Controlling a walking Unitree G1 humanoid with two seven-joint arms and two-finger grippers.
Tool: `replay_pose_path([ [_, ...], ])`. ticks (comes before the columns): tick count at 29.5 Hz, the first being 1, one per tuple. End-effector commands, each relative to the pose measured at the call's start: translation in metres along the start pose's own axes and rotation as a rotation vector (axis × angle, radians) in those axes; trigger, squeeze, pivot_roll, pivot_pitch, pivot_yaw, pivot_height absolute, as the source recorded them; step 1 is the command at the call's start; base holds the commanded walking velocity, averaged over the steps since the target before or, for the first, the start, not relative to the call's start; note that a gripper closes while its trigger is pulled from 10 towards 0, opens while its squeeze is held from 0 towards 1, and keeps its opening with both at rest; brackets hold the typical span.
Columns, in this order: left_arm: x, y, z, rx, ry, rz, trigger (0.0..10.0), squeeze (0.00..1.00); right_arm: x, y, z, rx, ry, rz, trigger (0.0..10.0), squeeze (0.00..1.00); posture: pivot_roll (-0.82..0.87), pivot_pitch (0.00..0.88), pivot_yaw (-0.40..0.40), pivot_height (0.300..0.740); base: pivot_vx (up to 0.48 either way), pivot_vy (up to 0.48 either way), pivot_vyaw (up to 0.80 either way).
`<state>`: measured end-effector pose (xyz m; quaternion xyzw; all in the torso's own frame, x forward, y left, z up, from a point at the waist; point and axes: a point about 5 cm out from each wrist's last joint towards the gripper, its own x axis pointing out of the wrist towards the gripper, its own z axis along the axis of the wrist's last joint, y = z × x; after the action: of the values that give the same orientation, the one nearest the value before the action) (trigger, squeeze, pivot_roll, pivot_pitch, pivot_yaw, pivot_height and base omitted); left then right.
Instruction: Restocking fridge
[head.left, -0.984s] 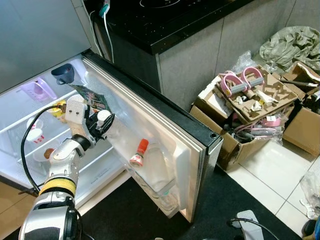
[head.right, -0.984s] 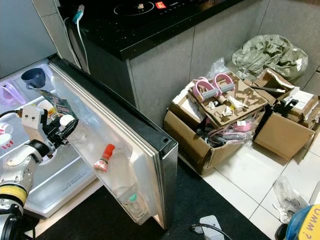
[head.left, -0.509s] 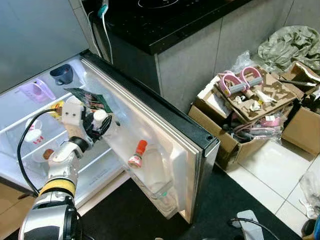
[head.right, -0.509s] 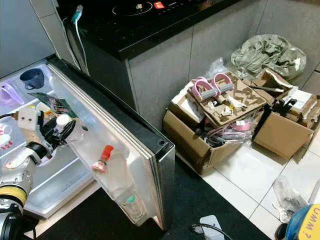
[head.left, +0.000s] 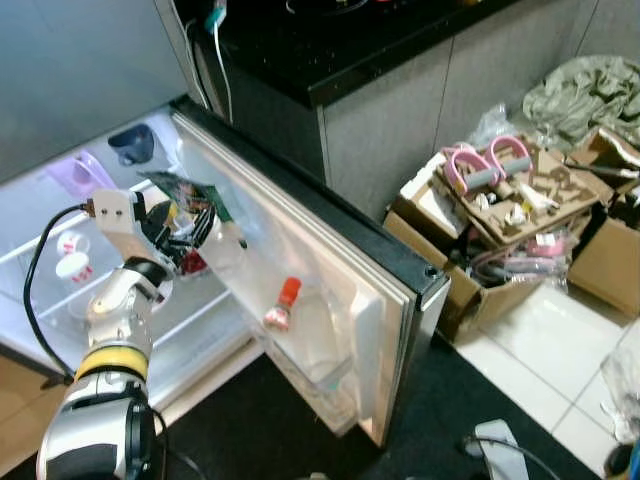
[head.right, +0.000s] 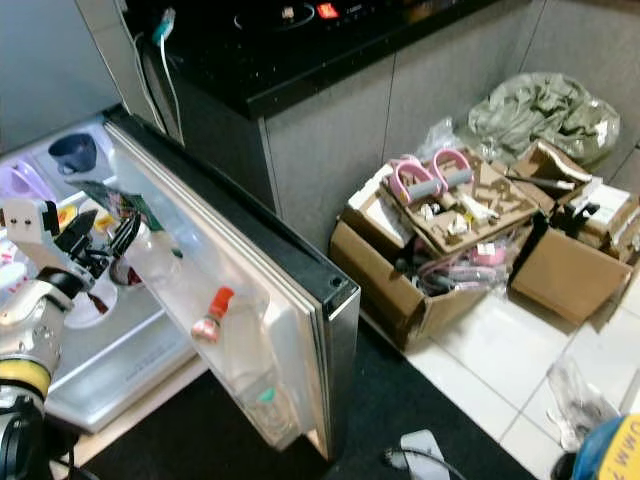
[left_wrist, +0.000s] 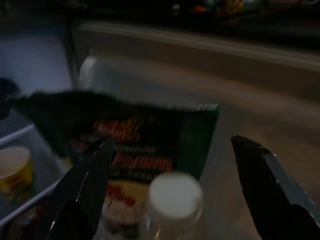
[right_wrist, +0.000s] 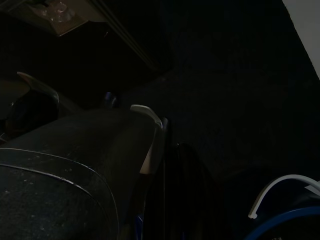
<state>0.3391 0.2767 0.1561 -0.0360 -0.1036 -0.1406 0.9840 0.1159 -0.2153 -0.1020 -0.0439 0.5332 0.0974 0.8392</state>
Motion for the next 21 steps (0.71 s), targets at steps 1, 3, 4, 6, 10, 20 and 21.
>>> replay_pose_path([
  [1,-0.001,-0.009,0.003,-0.032,-0.006,-0.127,10.0,0.00,0.000,0.009,-0.014,0.003,0.057,0.028,10.0,0.00,-0.09,0.125,0.088,0.740,0.000,0.000,0.00],
  [3,-0.003,-0.020,0.003,-0.041,0.009,-0.241,10.0,0.00,0.000,0.010,-0.014,0.007,0.056,0.030,10.0,0.00,-0.09,0.121,0.088,0.740,0.000,0.000,0.00],
  [4,-0.007,-0.027,0.001,-0.042,0.034,-0.314,10.0,0.00,0.001,0.011,-0.013,0.011,0.055,0.031,10.0,0.00,-0.08,0.122,0.084,0.740,0.000,0.000,0.00],
  [6,-0.012,-0.032,0.000,-0.043,0.059,-0.369,10.0,0.00,0.001,0.011,-0.013,0.016,0.056,0.031,10.0,0.00,-0.09,0.121,0.090,0.740,0.000,0.000,0.00],
  [10,-0.021,-0.036,-0.005,-0.036,0.134,-0.445,10.0,0.00,0.000,0.008,-0.014,0.023,0.059,0.025,10.0,0.00,-0.09,0.117,0.090,0.740,0.000,0.000,0.00],
  [20,-0.046,-0.043,-0.027,-0.036,0.442,-0.550,10.0,0.00,-0.001,0.003,-0.012,0.032,0.058,0.011,10.0,0.00,-0.09,0.113,0.090,0.740,0.000,0.000,0.00],
  [21,-0.047,-0.043,-0.029,-0.045,0.482,-0.544,10.0,0.00,-0.001,0.004,-0.012,0.032,0.058,0.011,10.0,0.00,-0.09,0.113,0.091,0.740,0.000,0.000,0.00],
])
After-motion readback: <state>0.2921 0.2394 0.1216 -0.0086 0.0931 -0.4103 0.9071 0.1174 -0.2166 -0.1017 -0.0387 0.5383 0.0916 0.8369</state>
